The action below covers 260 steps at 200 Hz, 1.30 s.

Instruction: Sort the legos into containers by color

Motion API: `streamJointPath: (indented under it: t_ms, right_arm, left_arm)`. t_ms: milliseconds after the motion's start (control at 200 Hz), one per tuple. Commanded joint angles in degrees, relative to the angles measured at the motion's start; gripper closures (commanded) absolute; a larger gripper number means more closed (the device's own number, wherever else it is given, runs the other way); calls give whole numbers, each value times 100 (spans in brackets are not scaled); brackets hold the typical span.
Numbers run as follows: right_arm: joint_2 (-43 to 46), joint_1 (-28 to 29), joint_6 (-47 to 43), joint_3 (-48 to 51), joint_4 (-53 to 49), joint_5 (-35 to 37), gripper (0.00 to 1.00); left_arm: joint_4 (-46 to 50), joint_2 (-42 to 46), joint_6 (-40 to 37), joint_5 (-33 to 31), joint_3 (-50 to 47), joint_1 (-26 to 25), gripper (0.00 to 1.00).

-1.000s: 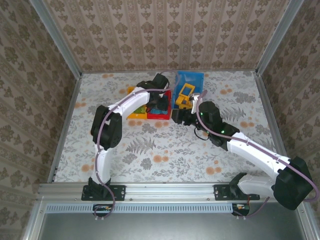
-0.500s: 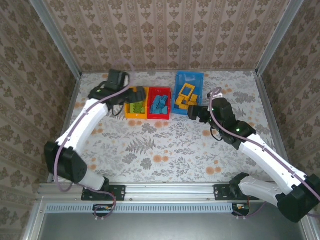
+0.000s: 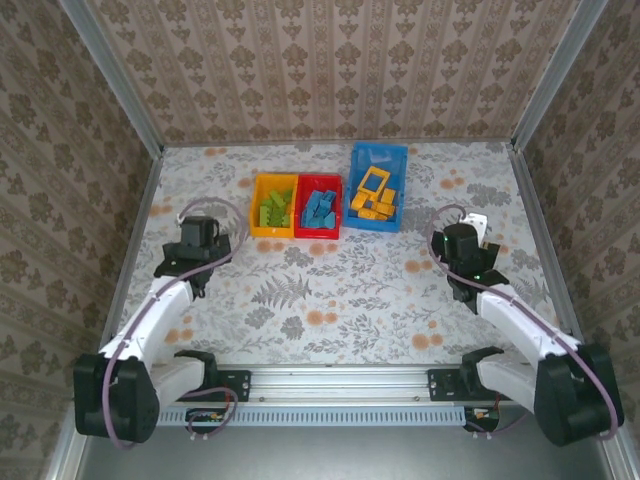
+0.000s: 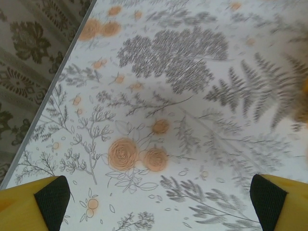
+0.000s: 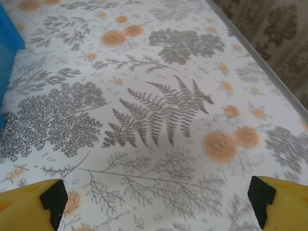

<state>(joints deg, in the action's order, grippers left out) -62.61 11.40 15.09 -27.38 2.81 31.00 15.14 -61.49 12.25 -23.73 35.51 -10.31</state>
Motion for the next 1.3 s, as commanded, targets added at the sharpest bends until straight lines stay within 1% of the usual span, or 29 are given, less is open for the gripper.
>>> streamJointPath:
  t_ms: [0, 65, 145, 165, 205, 230, 245, 270, 325, 360, 375, 395, 420, 440, 480, 500, 555, 585, 615, 630, 645, 675, 695, 740, 805, 1035, 1140, 1225, 1295]
  right_arm:
    - [-608, -109, -1024, 597, 2426, -405, 0]
    - [-1038, -200, -1076, 274, 2400, -659, 0]
    - [-1552, -320, -1132, 72, 3033, -1052, 0]
    - [-1733, -347, -1296, 30, 3212, -1164, 0]
    - [-1995, -369, -1462, -191, 3086, -1173, 0]
    - [-2128, -439, -1542, -235, 3253, -1306, 0]
    - [-2200, -492, -1520, -242, 3386, -1379, 0]
    - [-2280, -614, -1380, -281, 3291, -1461, 0]
    - [-2365, -901, -1169, -102, 3688, -1844, 0]
    - [-2259, -998, -1083, -24, 3663, -1979, 0]
    - [-2248, -1022, -1077, 54, 3785, -2064, 0]
    - [-2261, -1040, -1094, 212, 4082, -2141, 0]
    - [-2313, -1051, -1095, 424, 4522, -2184, 0]
    - [-2380, -1056, -1103, 629, 4942, -2206, 0]
    - [-2575, -1104, -1092, 1030, 5948, -2278, 0]
    - [-2590, -1118, -1067, 1160, 6201, -2271, 0]
    - [-2407, -1151, -944, 1331, 6184, -2154, 0]
    - [-2463, -1166, -929, 1370, 6341, -2151, 0]
    - [-2524, -1170, -937, 1354, 6426, -2151, 0]
    - [-2523, -1174, -924, 1316, 6367, -2140, 0]
    - [-2507, -1175, -917, 1263, 6230, -2120, 0]
    - [-2441, -1175, -884, 1118, 5866, -2073, 0]
    - [-2436, -1168, -885, 1029, 5688, -2041, 0]
    - [-2504, -1130, -946, 852, 5498, -2022, 0]
    - [-2513, -977, -1051, 563, 4929, -1792, 0]
    - [-2496, -939, -1096, 608, 5001, -1800, 0]
    - [-2500, -920, -1149, 708, 5203, -1826, 0]
    - [-2543, -912, -1181, 464, 4778, -1906, 0]
    - [-2531, -920, -1182, 496, 4844, -1936, 0]
  left_arm:
    - [-1819, -226, -531, 304, -526, 266, 0]
    - [-2405, -634, -681, 407, -585, 361, 0]
    - [-3031, -1244, -862, 679, -475, 512, 0]
    - [-3251, -1396, -900, 730, -475, 551, 0]
    - [-3689, -1660, -950, 902, -493, 666, 0]
    - [-3874, -1839, -955, 981, -479, 732, 0]
    - [-4017, -1939, -960, 1020, -468, 761, 0]
    - [-4124, -2071, -1007, 1104, -403, 819, 0]
    - [-4480, -2317, -1187, 1305, -320, 874, 0]
    - [-4358, -2466, -1168, 1378, -195, 901, 0]
    - [-4463, -2533, -1188, 1433, -187, 908, 0]
    - [-4670, -2618, -1280, 1484, -228, 908, 0]
    - [-4501, -2570, -1288, 1600, -215, 891, 0]
    - [-4585, -2538, -1337, 1682, -257, 881, 0]
    - [-5004, -2483, -1454, 1718, -492, 809, 0]
    - [-5212, -2445, -1497, 1714, -619, 765, 0]
    - [-6015, -2416, -1525, 1639, -1089, 719, 0]
    - [-6422, -2492, -1477, 1551, -1332, 716, 0]
    - [-7283, -2729, -1526, 1491, -1583, 729, 0]
    - [-7493, -2790, -1554, 1447, -1645, 724, 0]
    - [-7407, -2746, -1514, 1404, -1650, 727, 0]
    - [-6833, -2590, -1344, 1384, -1516, 783, 0]
    - [-6635, -2595, -1274, 1435, -1394, 839, 0]
    - [-6664, -2678, -1318, 1410, -1334, 831, 0]
    - [-6594, -2652, -1302, 1401, -1326, 828, 0]
    - [-6584, -2649, -1304, 1412, -1327, 826, 0]
    - [-6583, -2657, -1313, 1398, -1327, 812, 0]
    - [-6576, -2649, -1322, 1390, -1318, 819, 0]
    - [-6572, -2649, -1317, 1388, -1318, 803, 0]
